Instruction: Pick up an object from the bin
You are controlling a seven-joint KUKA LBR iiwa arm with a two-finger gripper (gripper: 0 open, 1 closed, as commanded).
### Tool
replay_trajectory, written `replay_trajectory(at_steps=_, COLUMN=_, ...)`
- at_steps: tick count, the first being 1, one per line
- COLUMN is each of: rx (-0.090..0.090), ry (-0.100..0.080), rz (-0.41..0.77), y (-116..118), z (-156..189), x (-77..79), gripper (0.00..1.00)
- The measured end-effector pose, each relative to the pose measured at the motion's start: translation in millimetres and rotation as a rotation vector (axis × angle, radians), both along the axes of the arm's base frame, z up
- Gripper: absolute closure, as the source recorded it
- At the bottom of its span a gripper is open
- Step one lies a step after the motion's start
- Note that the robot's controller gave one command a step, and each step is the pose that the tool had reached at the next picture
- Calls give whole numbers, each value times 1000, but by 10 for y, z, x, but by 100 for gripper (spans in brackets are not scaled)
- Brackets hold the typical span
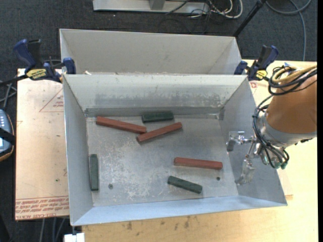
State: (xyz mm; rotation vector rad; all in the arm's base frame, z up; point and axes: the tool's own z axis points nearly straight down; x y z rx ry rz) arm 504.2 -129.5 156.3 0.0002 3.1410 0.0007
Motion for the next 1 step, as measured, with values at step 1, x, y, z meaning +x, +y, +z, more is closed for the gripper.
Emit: replay_trajectory(at_steps=1, rx=1, ry=-1, rz=-60, y=130, z=-824, x=809, gripper=100)
